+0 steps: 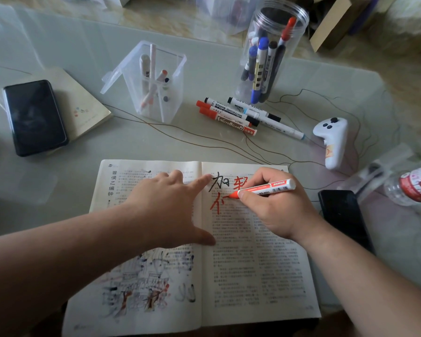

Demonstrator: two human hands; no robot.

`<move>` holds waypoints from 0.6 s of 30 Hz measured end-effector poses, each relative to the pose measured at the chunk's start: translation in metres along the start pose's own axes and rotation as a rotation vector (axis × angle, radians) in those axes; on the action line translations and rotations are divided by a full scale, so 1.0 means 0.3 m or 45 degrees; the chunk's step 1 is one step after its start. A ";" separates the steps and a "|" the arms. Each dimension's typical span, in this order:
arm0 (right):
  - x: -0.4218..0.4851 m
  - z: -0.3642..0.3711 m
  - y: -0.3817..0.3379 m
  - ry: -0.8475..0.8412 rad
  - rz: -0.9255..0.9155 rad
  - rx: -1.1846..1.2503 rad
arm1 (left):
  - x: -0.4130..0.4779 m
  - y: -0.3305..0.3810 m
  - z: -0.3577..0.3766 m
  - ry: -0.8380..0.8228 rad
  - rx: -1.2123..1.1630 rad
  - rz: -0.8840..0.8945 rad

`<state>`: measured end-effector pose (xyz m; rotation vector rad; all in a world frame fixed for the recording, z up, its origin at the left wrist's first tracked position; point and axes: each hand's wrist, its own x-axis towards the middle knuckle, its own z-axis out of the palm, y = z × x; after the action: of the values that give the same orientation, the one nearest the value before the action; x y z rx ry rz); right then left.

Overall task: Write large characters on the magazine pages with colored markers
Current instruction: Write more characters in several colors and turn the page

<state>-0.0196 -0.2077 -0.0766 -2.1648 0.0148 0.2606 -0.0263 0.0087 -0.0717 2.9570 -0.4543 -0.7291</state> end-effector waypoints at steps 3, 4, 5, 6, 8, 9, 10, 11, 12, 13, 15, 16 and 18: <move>-0.001 0.003 -0.003 -0.035 0.024 -0.005 | -0.001 0.000 0.000 -0.003 0.003 0.005; -0.003 0.005 -0.004 -0.055 0.033 -0.013 | 0.000 0.000 0.001 -0.006 0.004 0.005; -0.004 0.006 -0.003 -0.066 0.039 -0.016 | 0.000 0.000 0.002 -0.006 0.003 0.005; -0.004 0.005 -0.003 -0.066 0.040 -0.011 | 0.000 0.001 0.001 -0.006 0.002 0.005; -0.003 0.000 -0.005 -0.051 0.026 0.026 | 0.000 0.001 0.000 -0.006 0.000 0.006; -0.004 -0.002 -0.005 -0.046 0.012 0.054 | 0.000 0.001 0.000 -0.007 0.000 0.007; -0.005 -0.003 -0.004 -0.045 -0.005 0.077 | 0.000 0.001 0.000 -0.007 0.000 0.007; -0.005 -0.002 -0.003 -0.048 -0.020 0.079 | 0.000 0.000 0.000 -0.005 -0.002 0.007; -0.006 0.000 -0.002 -0.050 -0.025 0.059 | 0.000 0.000 0.001 -0.004 -0.003 0.007; -0.006 0.002 -0.002 -0.049 -0.023 0.036 | 0.001 0.000 0.002 -0.001 -0.003 0.007; -0.007 0.004 -0.003 -0.041 -0.014 0.015 | 0.003 0.000 0.004 0.001 0.001 0.004; -0.007 0.004 -0.004 -0.041 -0.016 0.013 | 0.003 0.000 0.005 0.002 0.002 0.000; -0.009 0.004 -0.006 -0.052 -0.030 0.013 | 0.004 -0.002 0.007 0.005 0.003 -0.004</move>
<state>-0.0221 -0.2060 -0.0752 -2.1474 -0.0320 0.2907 -0.0260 0.0088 -0.0740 2.9615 -0.4502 -0.7240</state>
